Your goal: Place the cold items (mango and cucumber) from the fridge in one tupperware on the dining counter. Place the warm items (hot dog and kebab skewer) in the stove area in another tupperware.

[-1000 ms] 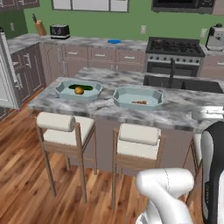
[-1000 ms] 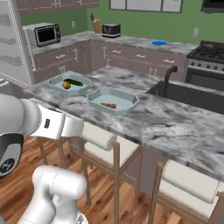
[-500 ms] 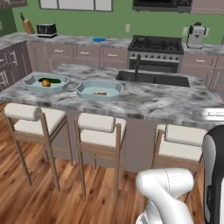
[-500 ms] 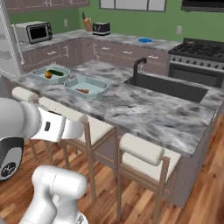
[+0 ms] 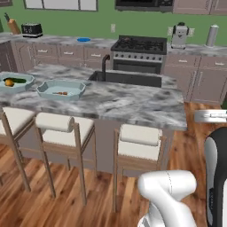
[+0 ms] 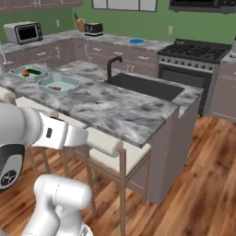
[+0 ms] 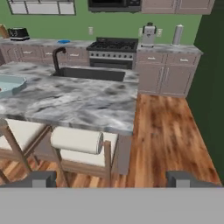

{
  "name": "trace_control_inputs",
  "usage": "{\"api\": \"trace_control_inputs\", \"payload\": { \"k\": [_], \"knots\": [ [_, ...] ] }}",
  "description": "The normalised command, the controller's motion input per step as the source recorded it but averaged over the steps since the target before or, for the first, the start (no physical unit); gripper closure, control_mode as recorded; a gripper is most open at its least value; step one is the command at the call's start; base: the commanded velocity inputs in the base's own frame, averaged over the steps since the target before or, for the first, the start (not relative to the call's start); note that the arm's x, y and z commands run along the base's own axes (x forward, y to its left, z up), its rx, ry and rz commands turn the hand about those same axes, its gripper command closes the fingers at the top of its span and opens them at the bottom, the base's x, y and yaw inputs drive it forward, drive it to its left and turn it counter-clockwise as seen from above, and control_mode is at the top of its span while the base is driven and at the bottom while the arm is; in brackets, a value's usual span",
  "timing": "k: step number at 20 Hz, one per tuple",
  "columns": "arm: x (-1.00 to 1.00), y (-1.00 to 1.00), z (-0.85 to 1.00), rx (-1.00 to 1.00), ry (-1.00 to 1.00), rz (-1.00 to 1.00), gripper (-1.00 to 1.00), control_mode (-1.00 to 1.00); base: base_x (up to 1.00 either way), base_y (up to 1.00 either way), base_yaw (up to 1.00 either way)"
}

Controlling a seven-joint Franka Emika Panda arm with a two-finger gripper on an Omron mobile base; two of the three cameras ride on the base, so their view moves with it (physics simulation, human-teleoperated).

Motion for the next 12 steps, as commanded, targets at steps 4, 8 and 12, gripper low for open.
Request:
{"api": "trace_control_inputs", "payload": {
  "k": [4, 8, 12],
  "knots": [
    [0.00, 0.00, 0.00, 0.00, 0.00, 0.00, -1.00, 1.00, 0.11, -1.00, 0.05],
    [0.00, 0.00, 0.00, 0.00, 0.00, 0.00, -1.00, 1.00, 0.60, -0.98, 0.18],
    [0.00, 0.00, 0.00, 0.00, 0.00, 0.00, -1.00, 1.00, 0.96, -0.97, 0.18]
  ]
}}
